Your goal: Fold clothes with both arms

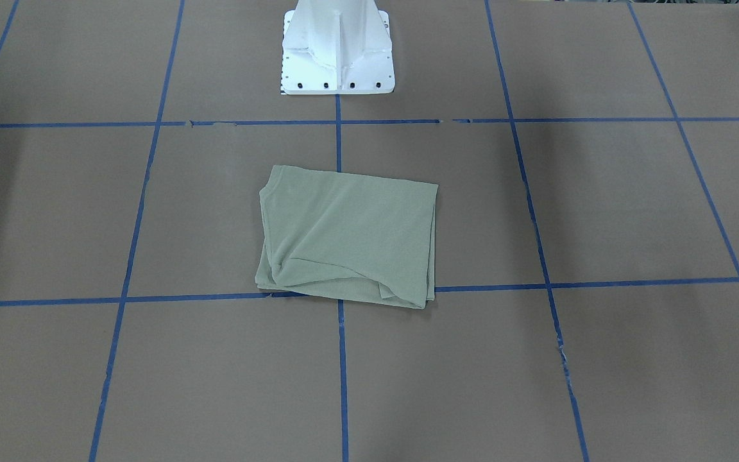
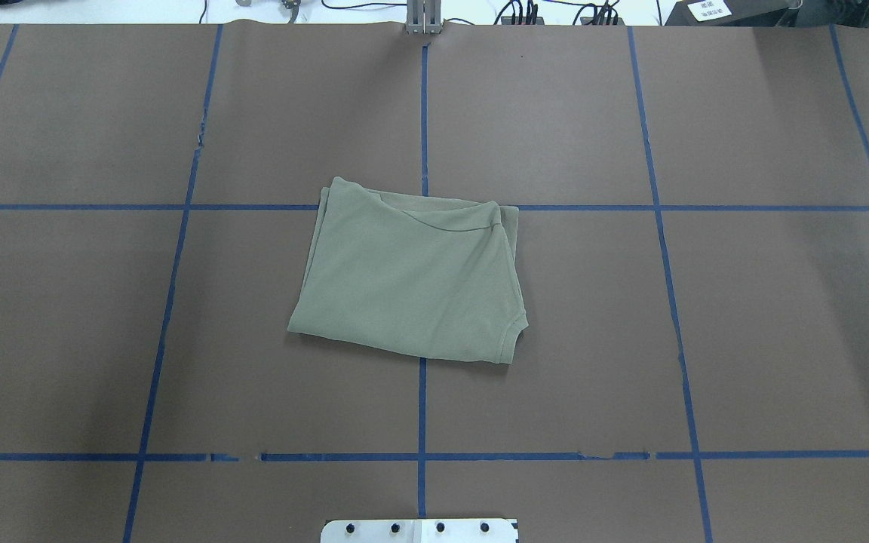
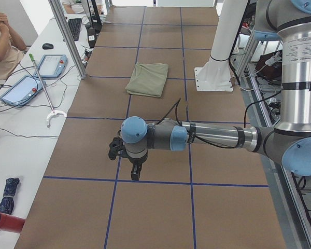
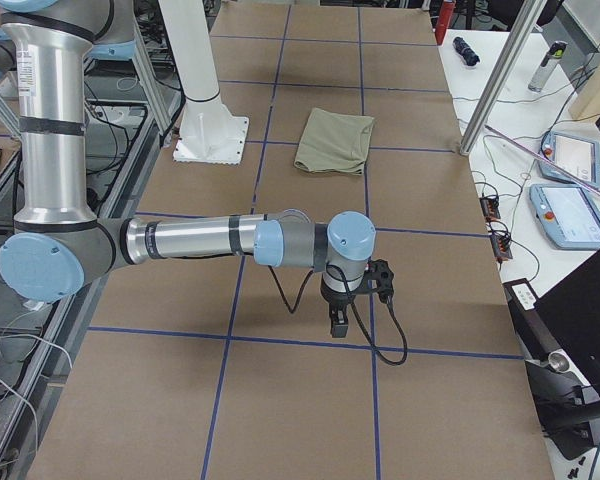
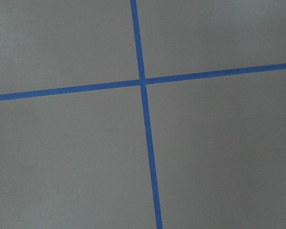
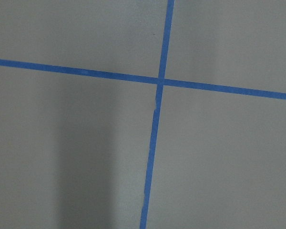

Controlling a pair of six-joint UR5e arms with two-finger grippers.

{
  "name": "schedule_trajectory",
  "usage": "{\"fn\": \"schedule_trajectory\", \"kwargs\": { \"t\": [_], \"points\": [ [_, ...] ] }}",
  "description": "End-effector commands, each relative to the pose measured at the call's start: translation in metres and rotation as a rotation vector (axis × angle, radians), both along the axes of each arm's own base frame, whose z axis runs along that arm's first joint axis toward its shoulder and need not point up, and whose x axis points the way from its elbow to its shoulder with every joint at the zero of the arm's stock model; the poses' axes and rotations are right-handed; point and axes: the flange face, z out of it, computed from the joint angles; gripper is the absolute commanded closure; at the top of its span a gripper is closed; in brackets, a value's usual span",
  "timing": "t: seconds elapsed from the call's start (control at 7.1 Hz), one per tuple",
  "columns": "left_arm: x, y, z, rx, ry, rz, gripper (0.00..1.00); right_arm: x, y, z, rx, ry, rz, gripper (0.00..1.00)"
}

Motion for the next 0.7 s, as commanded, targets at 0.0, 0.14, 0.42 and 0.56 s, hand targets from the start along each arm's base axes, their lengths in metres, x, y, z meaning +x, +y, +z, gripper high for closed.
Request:
{"fn": "schedule_trajectory", "kwargs": {
  "t": [0.0, 0.14, 0.42, 0.56],
  "points": [
    [0.0001, -0.0017, -0.001, 0.022, -0.014, 0.001, 0.0, -0.0001, 0.0004, 0.0006, -0.001, 0.0, 0.001, 0.0],
    [-0.0001, 0.0005, -0.0022, 0.028, -0.018, 0.001, 0.0, 0.0007, 0.0005, 0.0007, -0.002, 0.002, 0.004, 0.0],
    [-0.0001, 0.0011, -0.0024, 0.028, -0.018, 0.0, 0.0, -0.0001, -0.0004, -0.0008, 0.001, 0.0, 0.002, 0.0],
    [-0.0001, 0.0012, -0.0023, 0.026, -0.018, -0.001, 0.0, 0.0, -0.0004, -0.0007, 0.001, 0.002, 0.002, 0.0]
  ]
}}
